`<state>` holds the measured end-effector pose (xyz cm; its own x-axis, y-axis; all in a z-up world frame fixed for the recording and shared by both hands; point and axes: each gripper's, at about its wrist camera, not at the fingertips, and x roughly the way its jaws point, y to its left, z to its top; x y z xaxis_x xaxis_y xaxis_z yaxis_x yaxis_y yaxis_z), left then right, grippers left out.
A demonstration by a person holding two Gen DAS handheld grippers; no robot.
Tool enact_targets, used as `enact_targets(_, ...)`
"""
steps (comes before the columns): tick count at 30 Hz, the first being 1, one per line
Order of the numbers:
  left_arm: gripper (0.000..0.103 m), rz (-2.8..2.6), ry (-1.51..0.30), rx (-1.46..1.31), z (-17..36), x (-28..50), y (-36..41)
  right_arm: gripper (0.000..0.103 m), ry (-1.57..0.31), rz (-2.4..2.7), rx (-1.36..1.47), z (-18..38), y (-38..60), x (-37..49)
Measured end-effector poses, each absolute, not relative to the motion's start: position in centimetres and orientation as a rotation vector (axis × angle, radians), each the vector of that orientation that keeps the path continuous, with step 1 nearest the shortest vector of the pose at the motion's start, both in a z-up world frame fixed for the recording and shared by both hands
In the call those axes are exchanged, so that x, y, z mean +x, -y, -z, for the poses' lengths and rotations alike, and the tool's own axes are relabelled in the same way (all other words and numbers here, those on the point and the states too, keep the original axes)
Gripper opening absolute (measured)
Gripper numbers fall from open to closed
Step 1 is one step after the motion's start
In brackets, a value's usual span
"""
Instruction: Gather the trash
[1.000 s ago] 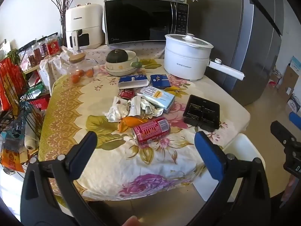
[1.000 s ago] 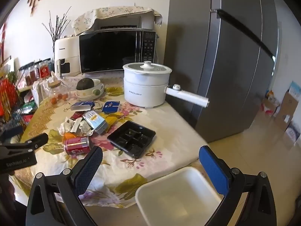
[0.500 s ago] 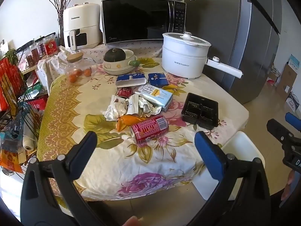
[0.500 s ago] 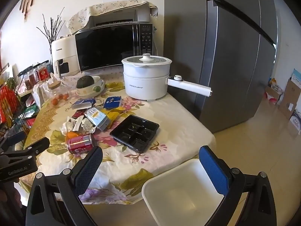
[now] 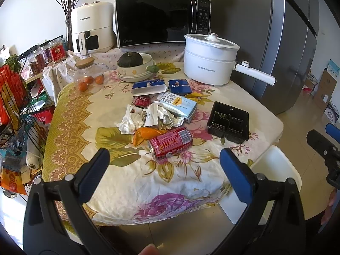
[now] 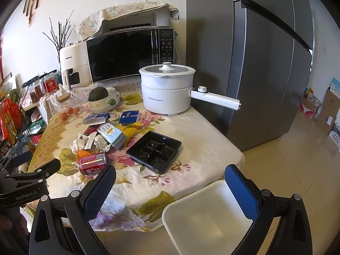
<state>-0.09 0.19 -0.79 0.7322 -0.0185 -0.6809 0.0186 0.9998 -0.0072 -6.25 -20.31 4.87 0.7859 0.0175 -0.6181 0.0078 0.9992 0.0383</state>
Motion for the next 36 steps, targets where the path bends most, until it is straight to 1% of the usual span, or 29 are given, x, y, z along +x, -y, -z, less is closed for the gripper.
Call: enact_targets(36, 0.103, 0.01, -0.744, 0.007, 0.73, 0.09, -0.04, 0.103, -0.668, -0.005, 0.038, -4.7, 20.32, -6.32)
